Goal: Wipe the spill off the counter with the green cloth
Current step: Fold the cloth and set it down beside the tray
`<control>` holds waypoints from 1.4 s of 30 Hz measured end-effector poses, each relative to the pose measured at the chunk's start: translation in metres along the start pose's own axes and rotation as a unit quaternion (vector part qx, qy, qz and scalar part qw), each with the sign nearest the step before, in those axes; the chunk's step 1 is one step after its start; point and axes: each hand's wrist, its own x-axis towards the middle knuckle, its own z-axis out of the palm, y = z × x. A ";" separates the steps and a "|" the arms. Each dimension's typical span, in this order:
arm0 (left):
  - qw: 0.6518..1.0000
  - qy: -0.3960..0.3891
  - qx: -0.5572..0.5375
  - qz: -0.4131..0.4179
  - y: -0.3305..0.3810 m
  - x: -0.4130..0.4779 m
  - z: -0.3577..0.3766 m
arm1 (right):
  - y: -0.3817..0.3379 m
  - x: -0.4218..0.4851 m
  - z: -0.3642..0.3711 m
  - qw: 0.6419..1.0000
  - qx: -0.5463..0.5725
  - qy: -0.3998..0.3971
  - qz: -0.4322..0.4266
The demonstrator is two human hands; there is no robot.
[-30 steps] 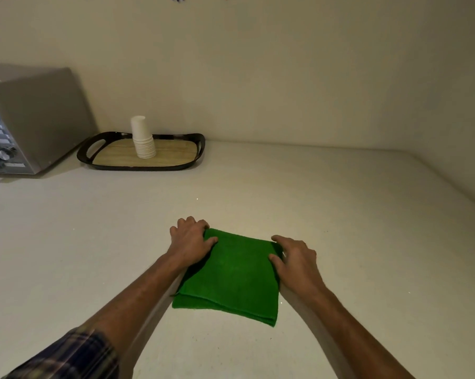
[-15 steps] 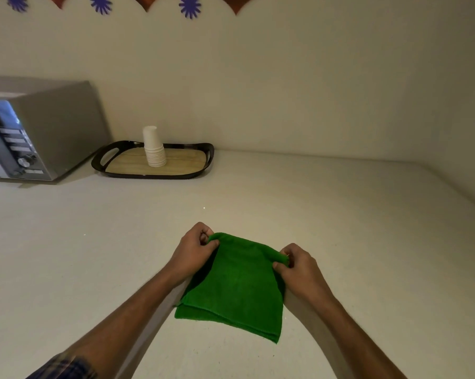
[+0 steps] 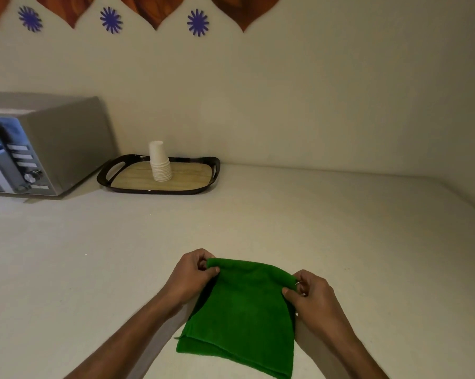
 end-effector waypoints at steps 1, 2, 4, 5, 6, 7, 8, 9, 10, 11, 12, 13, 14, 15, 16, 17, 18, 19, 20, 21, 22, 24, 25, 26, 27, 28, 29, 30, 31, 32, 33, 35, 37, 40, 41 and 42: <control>1.000 0.003 0.006 0.007 0.003 0.000 -0.001 | -0.004 0.001 -0.002 1.000 0.014 0.000 -0.004; 1.000 0.006 0.011 0.013 0.006 0.001 -0.003 | -0.009 0.002 -0.005 1.000 0.029 0.000 -0.009; 1.000 0.010 0.008 0.024 0.015 0.005 -0.009 | -0.021 0.007 -0.011 0.998 0.061 -0.002 -0.020; 1.000 0.010 0.000 0.029 0.020 0.009 -0.012 | -0.027 0.011 -0.014 0.997 0.076 -0.003 -0.025; 0.999 0.010 -0.008 0.034 0.027 0.013 -0.016 | -0.033 0.017 -0.017 0.996 0.090 -0.002 -0.029; 0.999 0.012 -0.017 0.039 0.033 0.018 -0.019 | -0.040 0.024 -0.020 0.994 0.102 0.002 -0.034; 0.999 0.014 -0.027 0.045 0.040 0.025 -0.022 | -0.046 0.033 -0.023 0.993 0.112 0.008 -0.039; 0.998 0.017 -0.039 0.053 0.047 0.033 -0.025 | -0.052 0.043 -0.026 0.992 0.119 0.014 -0.046; 0.997 0.019 -0.052 0.062 0.054 0.043 -0.027 | -0.059 0.054 -0.029 0.990 0.125 0.022 -0.054; 0.995 0.021 -0.065 0.071 0.061 0.054 -0.029 | -0.065 0.067 -0.031 0.989 0.133 0.029 -0.063; 0.993 0.023 -0.077 0.081 0.068 0.066 -0.031 | -0.072 0.080 -0.034 0.986 0.143 0.037 -0.072; 0.992 0.024 -0.087 0.090 0.074 0.079 -0.034 | -0.078 0.094 -0.036 0.984 0.154 0.046 -0.079; 0.990 0.027 -0.097 0.100 0.081 0.092 -0.036 | -0.084 0.109 -0.037 0.982 0.163 0.056 -0.082; 0.988 0.031 -0.108 0.107 0.086 0.106 -0.037 | -0.090 0.125 -0.038 0.980 0.171 0.064 -0.084; 0.986 0.035 -0.118 0.114 0.091 0.120 -0.039 | -0.094 0.140 -0.037 0.978 0.178 0.069 -0.084; 0.984 0.041 -0.128 0.118 0.095 0.135 -0.040 | -0.097 0.156 -0.036 0.976 0.185 0.073 -0.083; 0.982 0.049 -0.136 0.121 0.098 0.150 -0.040 | -0.099 0.172 -0.034 0.975 0.190 0.078 -0.082; 0.980 0.057 -0.142 0.124 0.100 0.164 -0.040 | -0.100 0.188 -0.031 0.974 0.193 0.084 -0.081; 0.979 0.065 -0.146 0.127 0.101 0.179 -0.039 | -0.101 0.203 -0.028 0.974 0.194 0.091 -0.081; 0.978 0.071 -0.150 0.128 0.101 0.193 -0.039 | -0.101 0.217 -0.024 0.973 0.193 0.098 -0.081; 0.977 0.076 -0.156 0.127 0.100 0.206 -0.037 | -0.100 0.231 -0.021 0.972 0.191 0.106 -0.081; 0.975 0.080 -0.166 0.125 0.097 0.232 -0.035 | -0.097 0.258 -0.016 0.972 0.186 0.117 -0.079; 0.975 0.080 -0.171 0.121 0.095 0.241 -0.034 | -0.095 0.269 -0.014 0.973 0.183 0.121 -0.074; 0.974 0.079 -0.177 0.120 0.093 0.253 -0.032 | -0.093 0.282 -0.011 0.973 0.181 0.125 -0.071; 0.973 0.079 -0.181 0.120 0.090 0.264 -0.030 | -0.090 0.294 -0.009 0.974 0.177 0.128 -0.068; 0.972 0.080 -0.185 0.118 0.087 0.274 -0.027 | -0.088 0.306 -0.007 0.974 0.175 0.130 -0.065; 0.972 0.081 -0.188 0.115 0.084 0.284 -0.025 | -0.086 0.317 -0.005 0.974 0.173 0.133 -0.062; 0.972 0.084 -0.189 0.113 0.081 0.293 -0.021 | -0.084 0.327 -0.002 0.974 0.169 0.137 -0.061; 0.972 0.087 -0.185 0.113 0.078 0.302 -0.017 | -0.082 0.337 0.000 0.975 0.161 0.141 -0.060; 0.973 0.089 -0.179 0.114 0.076 0.310 -0.014 | -0.081 0.345 0.003 0.976 0.152 0.145 -0.058; 0.974 0.090 -0.172 0.118 0.074 0.317 -0.011 | -0.080 0.354 0.006 0.977 0.142 0.150 -0.057; 0.975 0.094 -0.155 0.126 0.070 0.331 -0.007 | -0.077 0.369 0.012 0.977 0.127 0.160 -0.053; 0.976 0.094 -0.146 0.133 0.066 0.345 -0.005 | -0.075 0.382 0.017 0.977 0.121 0.170 -0.050; 0.976 0.093 -0.138 0.138 0.062 0.365 -0.002 | -0.072 0.400 0.021 0.974 0.118 0.187 -0.053; 0.977 0.094 -0.134 0.140 0.059 0.370 -0.001 | -0.071 0.405 0.023 0.973 0.118 0.190 -0.056; 0.977 0.090 -0.132 0.142 0.057 0.375 0.001 | -0.069 0.409 0.025 0.973 0.118 0.190 -0.058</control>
